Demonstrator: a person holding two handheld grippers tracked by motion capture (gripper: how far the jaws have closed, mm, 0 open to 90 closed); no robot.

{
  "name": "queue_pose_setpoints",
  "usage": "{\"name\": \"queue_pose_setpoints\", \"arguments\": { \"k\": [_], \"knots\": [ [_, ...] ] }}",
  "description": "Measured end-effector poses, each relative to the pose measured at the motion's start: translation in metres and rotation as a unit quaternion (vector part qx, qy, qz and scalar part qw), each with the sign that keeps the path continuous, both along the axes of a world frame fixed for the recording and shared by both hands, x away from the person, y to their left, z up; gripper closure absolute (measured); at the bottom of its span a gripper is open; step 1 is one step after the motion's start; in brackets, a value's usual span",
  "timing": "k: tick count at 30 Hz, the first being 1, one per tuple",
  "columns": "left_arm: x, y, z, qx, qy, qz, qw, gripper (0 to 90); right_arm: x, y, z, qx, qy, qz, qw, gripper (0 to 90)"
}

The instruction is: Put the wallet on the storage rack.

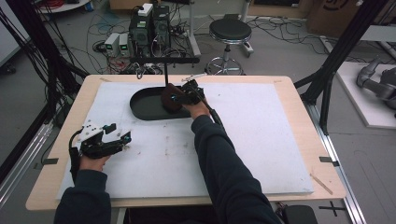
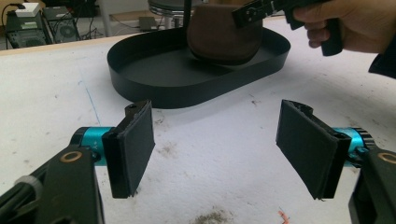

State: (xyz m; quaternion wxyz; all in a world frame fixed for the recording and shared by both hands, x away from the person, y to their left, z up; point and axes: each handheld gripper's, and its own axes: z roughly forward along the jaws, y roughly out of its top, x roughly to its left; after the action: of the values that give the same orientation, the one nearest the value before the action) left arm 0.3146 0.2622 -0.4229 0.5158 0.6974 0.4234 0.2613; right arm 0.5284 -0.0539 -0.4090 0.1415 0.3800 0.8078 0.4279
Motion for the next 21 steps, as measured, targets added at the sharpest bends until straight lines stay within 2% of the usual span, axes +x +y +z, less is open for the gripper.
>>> {"name": "queue_pose_setpoints", "arguments": {
  "k": [1,4,6,9,11,12,14,15,16,17,21],
  "knots": [
    [0.0,-0.001,0.0,-0.001,0.0,0.001,1.0,27.7,0.0,-0.004,0.003,-0.008,0.0,-0.002,1.0,38.9],
    [0.0,-0.002,0.0,0.003,0.002,-0.003,1.0,27.7,-0.002,-0.016,0.01,0.004,0.009,-0.003,0.9999,39.8],
    [0.001,-0.003,-0.001,0.002,0.002,-0.004,1.0,27.7,-0.01,-0.028,0.018,0.008,-0.01,0.001,0.9999,40.5],
    [0.001,-0.002,-0.001,-0.007,0.003,-0.005,1.0,27.7,-0.022,-0.047,0.027,0.009,-0.02,0.018,0.9996,37.8],
    [0.001,-0.002,-0.001,-0.015,0.004,-0.001,0.9999,27.0,-0.031,-0.061,0.032,-0.003,-0.016,0.036,0.9992,32.8],
    [0.002,-0.002,-0.001,-0.021,0.005,0.002,0.9998,24.8,-0.036,-0.066,0.034,-0.009,-0.022,0.038,0.999,31.9],
    [0.002,-0.002,-0.001,-0.028,0.004,0.008,0.9996,22.7,-0.052,-0.085,0.039,-0.013,-0.038,0.045,0.9982,28.4],
    [0.003,-0.002,-0.001,-0.03,0.006,0.011,0.9995,20.5,-0.057,-0.093,0.041,-0.026,-0.027,0.045,0.9983,23.1],
    [0.003,-0.003,-0.001,-0.034,0.008,0.012,0.9993,19.0,-0.065,-0.101,0.043,-0.03,-0.034,0.042,0.9981,22.2],
    [0.004,-0.003,0.0,-0.034,0.009,0.011,0.9993,18.6,-0.074,-0.11,0.044,-0.023,-0.046,0.047,0.9975,22.8],
    [0.005,-0.006,0.001,-0.036,0.003,0.005,0.9993,18.7,-0.111,-0.147,0.048,-0.028,-0.067,0.047,0.9962,21.0]
  ]
}}
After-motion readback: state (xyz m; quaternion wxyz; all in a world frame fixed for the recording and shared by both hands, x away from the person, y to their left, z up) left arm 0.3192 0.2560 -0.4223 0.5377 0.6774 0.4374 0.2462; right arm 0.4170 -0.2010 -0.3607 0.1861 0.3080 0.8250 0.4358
